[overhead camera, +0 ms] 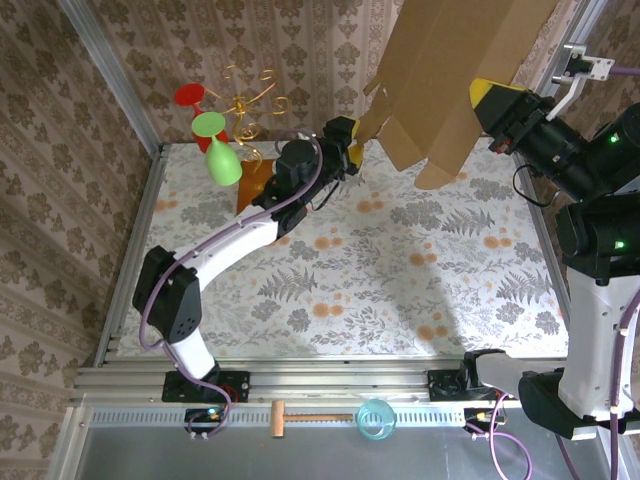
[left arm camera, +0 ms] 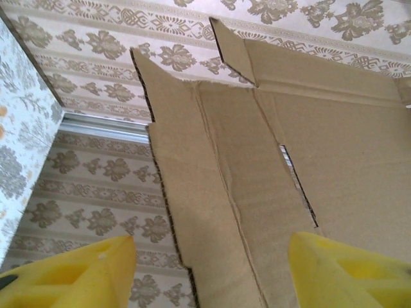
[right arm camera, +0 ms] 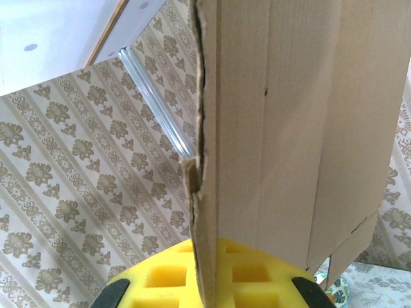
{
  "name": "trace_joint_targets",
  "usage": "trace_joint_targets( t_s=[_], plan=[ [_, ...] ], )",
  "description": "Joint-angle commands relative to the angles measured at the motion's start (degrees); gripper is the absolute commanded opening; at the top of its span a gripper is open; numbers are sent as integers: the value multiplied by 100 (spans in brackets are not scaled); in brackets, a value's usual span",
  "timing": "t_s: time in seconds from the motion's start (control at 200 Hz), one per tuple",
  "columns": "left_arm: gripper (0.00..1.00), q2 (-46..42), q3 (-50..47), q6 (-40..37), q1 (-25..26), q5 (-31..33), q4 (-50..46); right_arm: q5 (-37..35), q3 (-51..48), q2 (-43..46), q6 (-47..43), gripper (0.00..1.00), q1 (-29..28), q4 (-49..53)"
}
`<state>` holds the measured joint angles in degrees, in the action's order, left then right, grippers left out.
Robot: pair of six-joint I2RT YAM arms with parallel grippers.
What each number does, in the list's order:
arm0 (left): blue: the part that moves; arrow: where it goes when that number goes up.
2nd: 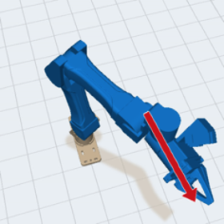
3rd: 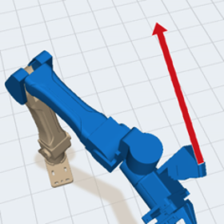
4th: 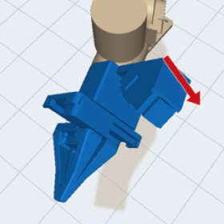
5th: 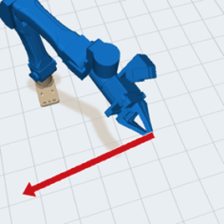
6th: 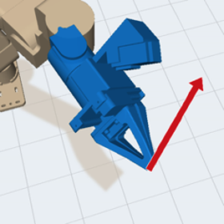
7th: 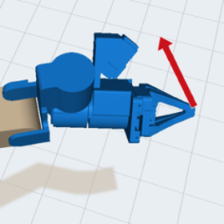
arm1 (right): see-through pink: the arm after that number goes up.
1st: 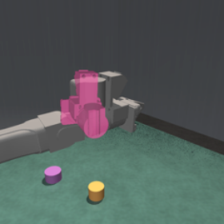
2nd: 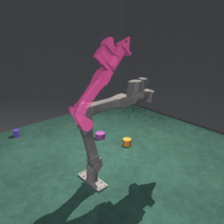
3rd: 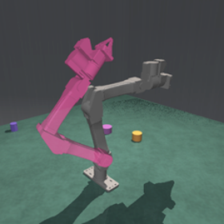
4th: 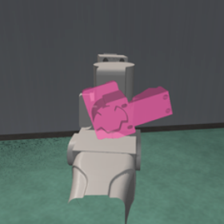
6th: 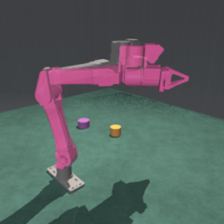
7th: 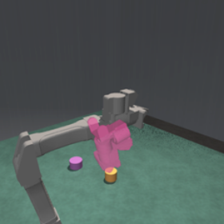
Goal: Fold the paper box
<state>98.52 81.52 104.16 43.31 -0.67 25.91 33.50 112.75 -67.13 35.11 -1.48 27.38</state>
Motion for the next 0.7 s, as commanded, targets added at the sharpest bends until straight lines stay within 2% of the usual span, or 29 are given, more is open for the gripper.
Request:
trace_joint_targets(
  t_s=[0.0, 0.065, 0.125, 0.185, 0.245, 0.305, 0.36, 0.435, 0.46, 0.495, 0.58, 0.695],
  plan=[
    [61, 201, 430, 377, 28, 202, -8, 205, -31, 139, 122, 0, 28, -283],
    [55, 377, 678, 351, 17, 241, 41, 219, -90, 169, 145, 0, 31, -287],
    [43, 538, 872, 351, 20, 252, 143, 210, -150, 221, 142, 0, 42, -273],
    [24, 649, 992, 264, -7, 296, 239, 194, -207, 268, 121, 0, 45, -214],
    [0, 653, 1022, 92, -37, 336, 242, 134, -287, 336, 94, 0, 53, -130],
    [0, 582, 1057, -295, -75, 305, 121, -120, -336, 407, 8, 0, 60, 186],
    [0, 455, 1111, -839, -110, 269, -182, -753, -314, 455, -63, 1, 55, 855],
    [0, 282, 1247, -1829, -128, 266, -869, -1954, -302, 495, 62, 46, 67, 1991],
    [0, 258, 1280, -2159, -130, 286, -1018, -2357, -319, 499, 193, 57, 76, 2365],
    [0, 239, 1336, -2604, -125, 307, -1170, -2803, -355, 508, 400, 65, 77, 2896],
    [0, 275, 1415, -3598, -88, 411, -1425, -3152, -607, 596, 895, 72, 73, 3635],
    [0, 390, 1781, -5449, 62, 678, -1934, -3333, -1041, 824, 1472, 76, 76, 4129]
  ],
)
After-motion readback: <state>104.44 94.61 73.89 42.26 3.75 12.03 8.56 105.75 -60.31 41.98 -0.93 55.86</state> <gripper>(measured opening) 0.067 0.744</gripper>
